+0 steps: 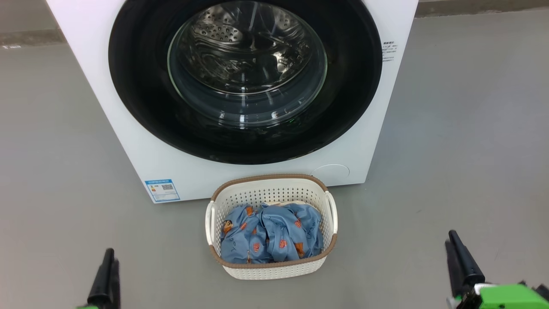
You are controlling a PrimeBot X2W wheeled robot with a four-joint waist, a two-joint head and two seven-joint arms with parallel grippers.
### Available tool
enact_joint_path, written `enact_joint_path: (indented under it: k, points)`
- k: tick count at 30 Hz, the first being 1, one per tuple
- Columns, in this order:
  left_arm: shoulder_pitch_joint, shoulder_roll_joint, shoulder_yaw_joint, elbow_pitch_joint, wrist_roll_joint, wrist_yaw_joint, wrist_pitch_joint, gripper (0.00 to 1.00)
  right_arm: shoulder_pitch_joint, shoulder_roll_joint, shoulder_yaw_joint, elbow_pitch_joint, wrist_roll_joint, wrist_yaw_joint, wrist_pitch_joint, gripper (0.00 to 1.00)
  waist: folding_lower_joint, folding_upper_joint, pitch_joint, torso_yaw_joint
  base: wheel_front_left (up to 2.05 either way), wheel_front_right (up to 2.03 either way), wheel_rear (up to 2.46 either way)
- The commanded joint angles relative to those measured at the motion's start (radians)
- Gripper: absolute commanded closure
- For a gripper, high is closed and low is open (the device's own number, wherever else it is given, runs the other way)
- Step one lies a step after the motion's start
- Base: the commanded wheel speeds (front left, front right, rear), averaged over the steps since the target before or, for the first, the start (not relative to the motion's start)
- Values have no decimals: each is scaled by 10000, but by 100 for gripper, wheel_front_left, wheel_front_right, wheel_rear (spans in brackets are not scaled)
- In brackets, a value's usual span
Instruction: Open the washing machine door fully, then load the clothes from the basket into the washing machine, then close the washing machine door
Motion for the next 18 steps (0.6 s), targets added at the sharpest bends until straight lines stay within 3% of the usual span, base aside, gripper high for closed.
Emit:
enact_joint_path:
  k: [1,9,18]
  points:
    - [-50,31,10,-57,2,0,-2,0,-43,-15,1,-63,-4,0,0,0,0,0,0,0,0,0,0]
    - [37,-18,-70,-49,128,-7,-153,0,-11,-47,87,-72,-196,-1,-143,0,22,0,-20,2,0,0,0]
    - [2,134,-272,-197,526,-16,-457,0,-102,-240,296,-199,-709,-1,-437,0,0,0,-8,1,0,0,0]
